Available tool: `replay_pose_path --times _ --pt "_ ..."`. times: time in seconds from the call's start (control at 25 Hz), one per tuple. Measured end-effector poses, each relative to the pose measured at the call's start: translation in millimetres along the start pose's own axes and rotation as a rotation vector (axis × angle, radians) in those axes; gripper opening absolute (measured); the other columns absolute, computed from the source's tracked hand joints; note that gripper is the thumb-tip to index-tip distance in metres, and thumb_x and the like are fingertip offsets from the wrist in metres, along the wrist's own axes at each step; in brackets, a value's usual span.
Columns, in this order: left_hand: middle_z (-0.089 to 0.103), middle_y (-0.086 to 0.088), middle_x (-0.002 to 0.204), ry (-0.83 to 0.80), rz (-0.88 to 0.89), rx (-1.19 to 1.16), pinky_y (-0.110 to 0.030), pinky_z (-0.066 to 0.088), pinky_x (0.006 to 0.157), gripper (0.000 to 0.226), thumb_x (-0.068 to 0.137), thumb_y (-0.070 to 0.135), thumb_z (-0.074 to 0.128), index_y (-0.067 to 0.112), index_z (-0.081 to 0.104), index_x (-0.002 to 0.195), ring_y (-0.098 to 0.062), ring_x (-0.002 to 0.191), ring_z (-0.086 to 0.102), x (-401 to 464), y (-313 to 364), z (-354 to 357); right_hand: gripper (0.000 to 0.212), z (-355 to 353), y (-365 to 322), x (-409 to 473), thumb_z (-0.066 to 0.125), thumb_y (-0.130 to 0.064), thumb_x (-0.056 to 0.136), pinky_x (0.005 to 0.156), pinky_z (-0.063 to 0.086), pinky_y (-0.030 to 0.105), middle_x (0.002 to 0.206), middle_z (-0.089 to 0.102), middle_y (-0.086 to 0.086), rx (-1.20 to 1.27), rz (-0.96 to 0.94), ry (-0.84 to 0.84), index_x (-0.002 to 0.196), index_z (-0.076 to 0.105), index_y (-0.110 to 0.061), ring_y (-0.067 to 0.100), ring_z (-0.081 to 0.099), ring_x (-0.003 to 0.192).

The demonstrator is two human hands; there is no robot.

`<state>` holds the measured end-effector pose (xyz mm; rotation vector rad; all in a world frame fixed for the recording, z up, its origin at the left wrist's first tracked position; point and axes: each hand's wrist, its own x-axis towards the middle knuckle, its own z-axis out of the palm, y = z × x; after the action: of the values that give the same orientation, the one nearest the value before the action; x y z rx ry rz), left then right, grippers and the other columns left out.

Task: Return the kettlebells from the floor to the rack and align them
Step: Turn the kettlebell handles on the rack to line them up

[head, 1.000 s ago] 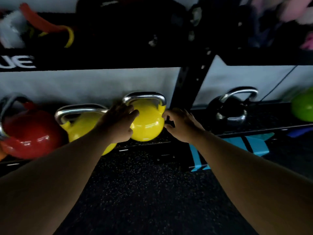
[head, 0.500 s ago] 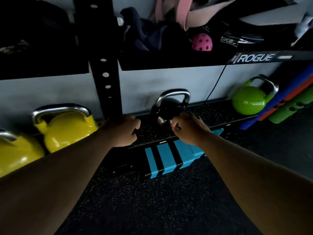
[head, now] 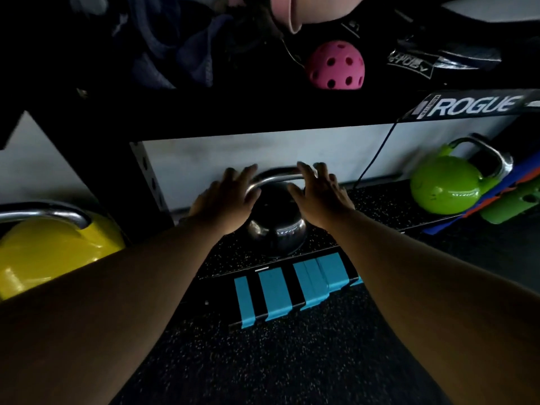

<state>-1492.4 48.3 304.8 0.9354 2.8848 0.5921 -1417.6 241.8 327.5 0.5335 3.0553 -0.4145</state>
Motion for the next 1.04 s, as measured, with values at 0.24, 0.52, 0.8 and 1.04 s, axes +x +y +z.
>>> replay_pose_path --times 0.24,0.52,0.8,1.04 --pt "0.035 -0.016 0.148 0.039 -0.169 -0.316 -0.018 0.039 0.046 0.053 0.104 0.044 0.031 0.041 0.015 0.154 -0.009 0.07 0.057 10.9 33.2 33.1 0.046 11.3 -4.1 32.1 0.038 -0.055 0.097 0.093 0.045 0.05 0.133 0.043 0.014 0.13 0.02 0.002 0.133 0.04 -0.025 0.038 0.044 0.121" --pt "0.011 -0.017 0.167 0.072 -0.297 -0.545 -0.035 0.032 0.112 0.048 0.107 0.033 0.027 0.038 0.023 0.155 -0.035 0.152 0.02 18.8 23.5 24.3 0.057 27.1 -25.6 21.9 0.038 -0.067 0.089 0.092 0.043 0.046 0.117 0.058 0.011 0.166 0.047 0.068 0.117 0.047 -0.018 0.035 0.053 0.109" --pt "-0.001 -0.005 0.169 0.132 -0.596 -1.073 -0.047 0.024 0.115 0.065 0.102 0.053 0.025 0.036 -0.008 0.156 -0.033 0.154 0.011 17.5 40.0 48.5 0.043 30.2 11.1 12.5 0.041 -0.058 0.095 0.075 0.05 0.041 0.09 0.07 0.006 0.839 0.024 -0.178 0.108 0.06 -0.022 0.023 0.064 0.083" --pt "-0.004 -0.009 0.169 0.061 -0.599 -1.2 -0.058 0.018 0.121 0.061 0.103 0.053 0.023 0.046 -0.01 0.154 -0.036 0.153 0.009 31.7 18.2 38.0 0.036 48.1 -14.2 -5.0 0.033 -0.047 0.101 0.064 0.042 0.03 0.095 0.066 -0.001 1.093 0.07 -0.201 0.121 0.058 -0.031 0.006 0.066 0.07"
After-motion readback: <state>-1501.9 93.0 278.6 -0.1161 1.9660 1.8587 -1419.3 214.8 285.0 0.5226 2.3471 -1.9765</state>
